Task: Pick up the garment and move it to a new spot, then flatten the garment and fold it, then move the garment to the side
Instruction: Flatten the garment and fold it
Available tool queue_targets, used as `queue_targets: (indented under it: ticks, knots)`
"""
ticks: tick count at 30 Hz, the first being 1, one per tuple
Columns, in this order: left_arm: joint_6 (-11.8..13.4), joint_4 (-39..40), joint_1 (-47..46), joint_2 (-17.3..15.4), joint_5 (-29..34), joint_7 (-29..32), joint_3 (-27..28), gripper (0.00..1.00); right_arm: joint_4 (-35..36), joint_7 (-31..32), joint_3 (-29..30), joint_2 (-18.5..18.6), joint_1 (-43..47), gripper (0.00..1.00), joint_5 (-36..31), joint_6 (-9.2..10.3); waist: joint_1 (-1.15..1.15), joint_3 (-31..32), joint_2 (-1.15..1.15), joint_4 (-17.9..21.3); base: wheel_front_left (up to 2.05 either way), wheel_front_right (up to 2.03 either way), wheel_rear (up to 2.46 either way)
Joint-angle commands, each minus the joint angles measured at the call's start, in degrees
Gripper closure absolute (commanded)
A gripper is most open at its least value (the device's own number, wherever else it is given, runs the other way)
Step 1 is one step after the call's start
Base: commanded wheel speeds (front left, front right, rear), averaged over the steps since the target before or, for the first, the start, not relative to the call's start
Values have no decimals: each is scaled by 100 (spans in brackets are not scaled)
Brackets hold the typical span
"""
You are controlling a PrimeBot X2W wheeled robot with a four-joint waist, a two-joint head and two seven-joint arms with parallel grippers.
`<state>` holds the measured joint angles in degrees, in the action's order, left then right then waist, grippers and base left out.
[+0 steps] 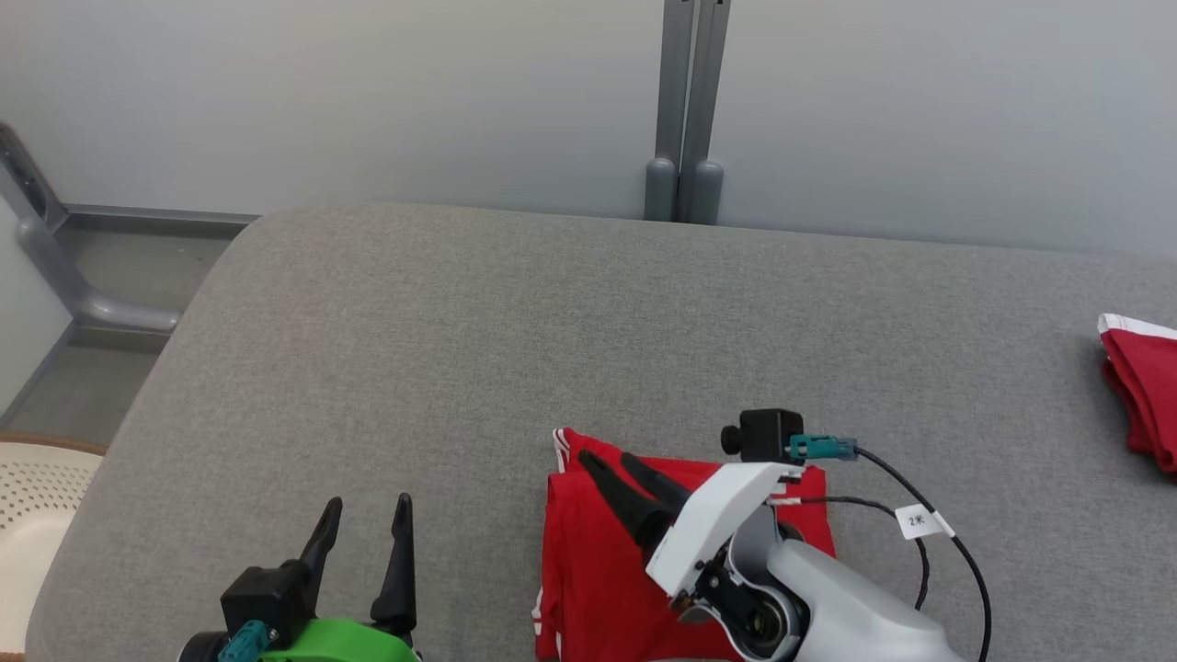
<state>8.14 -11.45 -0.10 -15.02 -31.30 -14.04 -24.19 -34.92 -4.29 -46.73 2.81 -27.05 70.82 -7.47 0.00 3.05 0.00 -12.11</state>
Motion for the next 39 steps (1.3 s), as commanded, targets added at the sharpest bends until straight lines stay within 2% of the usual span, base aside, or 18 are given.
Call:
queue_targets:
  ticks: [1, 9, 13, 16, 21, 25, 31, 35, 39]
  knots:
    - [-9, -12, -111, 15, 5, -26, 2, 0, -90, -155, 23, 18, -124, 0, -116, -4, 0, -8, 0, 46, 0, 0, 0]
    - [0, 24, -167, 46, 90, -60, -42, 0, -503, -940, 281, 199, -378, 0, -856, -4, 0, -25, 0, 240, 0, 0, 0]
    - [-6, 63, -210, 65, 139, -68, -47, 0, -575, -1085, 707, 384, -316, 0, -1461, -3, 0, -15, 0, 385, 0, 0, 0]
    - [26, 91, -264, 91, 191, -84, -16, 0, -235, -1088, 1552, 474, -71, 0, -2231, -3, 0, -5, 0, 517, 0, 0, 0]
    - [55, 110, -281, 189, 264, -116, 66, 0, 667, -1089, 2981, 372, 751, 0, -3704, -3, 0, 32, 0, 688, 0, 0, 0]
    - [58, 139, -209, 272, 341, -117, 189, 0, 1483, -1089, 3720, 199, 1505, 0, -4651, -3, 0, 71, 0, 781, 0, 0, 0]
    - [-9, 219, 50, 423, 549, -120, 497, 0, 2468, -1089, 4310, 44, 2348, 0, -5457, -3, 0, 137, 0, 894, 0, 0, 0]
    - [-97, 244, 230, 522, 664, -120, 722, 0, 2765, -1089, 4460, 20, 2732, 0, -5545, -3, 0, 179, 0, 954, 0, 0, 0]
    - [-196, 224, 371, 618, 847, -120, 916, 0, 2771, -1090, 4481, 14, 2942, 0, -5471, -3, 0, 198, 0, 1004, 0, 0, 0]
